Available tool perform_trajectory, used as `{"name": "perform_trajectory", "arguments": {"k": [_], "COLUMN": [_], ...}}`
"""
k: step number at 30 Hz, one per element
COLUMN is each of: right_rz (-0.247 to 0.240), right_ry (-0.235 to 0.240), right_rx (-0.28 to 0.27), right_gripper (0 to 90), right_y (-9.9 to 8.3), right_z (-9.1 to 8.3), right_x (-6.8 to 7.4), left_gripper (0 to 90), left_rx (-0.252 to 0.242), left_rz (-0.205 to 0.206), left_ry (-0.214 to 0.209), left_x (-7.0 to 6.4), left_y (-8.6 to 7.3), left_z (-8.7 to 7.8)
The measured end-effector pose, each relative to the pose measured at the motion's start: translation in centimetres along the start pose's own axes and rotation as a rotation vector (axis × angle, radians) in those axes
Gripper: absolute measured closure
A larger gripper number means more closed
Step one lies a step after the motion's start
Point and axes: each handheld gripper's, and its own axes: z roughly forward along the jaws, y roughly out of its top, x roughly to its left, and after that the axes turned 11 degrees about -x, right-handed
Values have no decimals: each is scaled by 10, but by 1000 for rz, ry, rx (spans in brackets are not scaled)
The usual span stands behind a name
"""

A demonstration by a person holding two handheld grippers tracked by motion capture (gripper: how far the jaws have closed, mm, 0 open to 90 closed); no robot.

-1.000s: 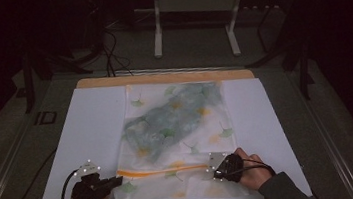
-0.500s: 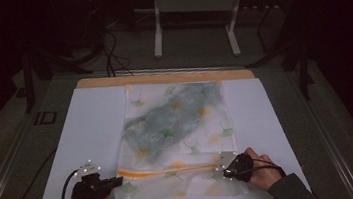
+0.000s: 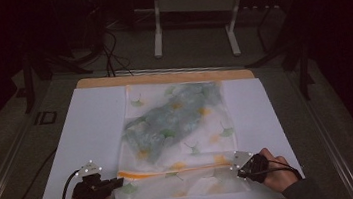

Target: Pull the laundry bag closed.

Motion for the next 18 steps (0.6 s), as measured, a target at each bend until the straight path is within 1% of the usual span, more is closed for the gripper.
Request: {"name": "perform_trajectory", "arguments": {"k": [2, 4, 9, 11, 12, 14, 16, 17, 18], "right_rz": [14, 24, 47, 63, 75, 105, 153, 186, 186], "right_ry": [2, -6, -1, 1, 4, -10, -13, -10, -10], "right_rx": [-4, 6, -17, -25, -28, -50, -64, -82, -82], "right_gripper": [900, 900, 900, 900, 895, 790, 696, 676, 676], "right_y": [-6, -10, -16, -17, -18, -20, -25, -28, -28], "right_z": [-3, -4, -5, -5, -5, -6, -7, -9, -9], "right_x": [-2, -1, -1, -1, -2, -4, -8, -10, -10], "left_gripper": [884, 884, 884, 877, 855, 780, 735, 723, 705], "left_rx": [3, 9, 18, 29, 27, 7, -17, -26, -26], "left_rz": [-1, -3, -16, -5, 2, -5, -9, -11, -11], "left_ry": [-7, -9, -11, -24, -17, -7, -7, -4, -4], "left_x": [0, -1, 0, 0, 0, 2, 5, 5, 5], "left_y": [0, 0, -1, -2, -2, -3, -2, -2, -2], "left_z": [1, 2, 3, 4, 4, 0, -4, -6, -6]}}
